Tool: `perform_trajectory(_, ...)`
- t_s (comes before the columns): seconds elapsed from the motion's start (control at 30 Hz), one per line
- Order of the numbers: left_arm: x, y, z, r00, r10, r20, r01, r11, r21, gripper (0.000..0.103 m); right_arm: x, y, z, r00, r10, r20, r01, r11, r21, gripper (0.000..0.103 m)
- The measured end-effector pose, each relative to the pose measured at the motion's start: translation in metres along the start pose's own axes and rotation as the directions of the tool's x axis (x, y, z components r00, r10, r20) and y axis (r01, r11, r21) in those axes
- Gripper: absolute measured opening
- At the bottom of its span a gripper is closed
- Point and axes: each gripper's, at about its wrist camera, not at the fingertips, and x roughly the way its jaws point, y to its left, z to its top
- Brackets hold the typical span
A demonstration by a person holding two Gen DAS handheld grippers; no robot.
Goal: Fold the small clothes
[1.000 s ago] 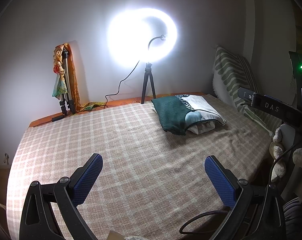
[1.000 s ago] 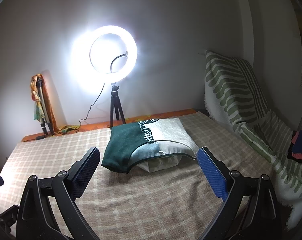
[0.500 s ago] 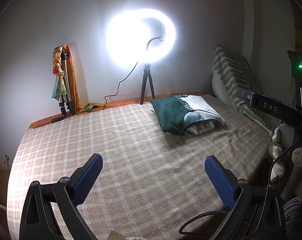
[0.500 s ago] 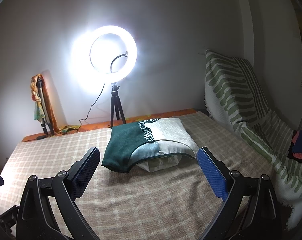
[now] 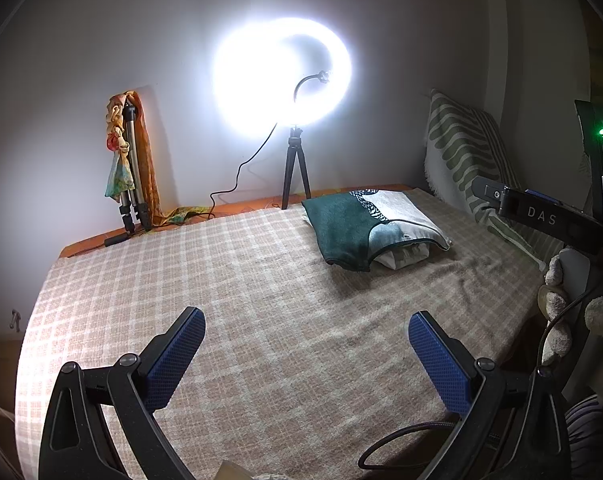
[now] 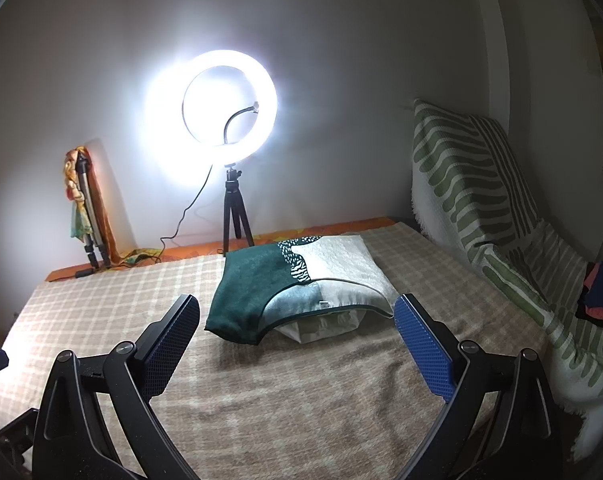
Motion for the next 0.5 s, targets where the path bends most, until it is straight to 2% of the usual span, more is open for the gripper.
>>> perform_trajectory(0.5, -0.0015, -0.0045, -0.0041, 0.999, 0.030, 0.035, -0.031, 0.999, 0.033, 0.103, 0.0049, -0.0006, 0.0013, 1.000, 0.020, -0.006, -0.020, 1.000, -0.009, 0.098)
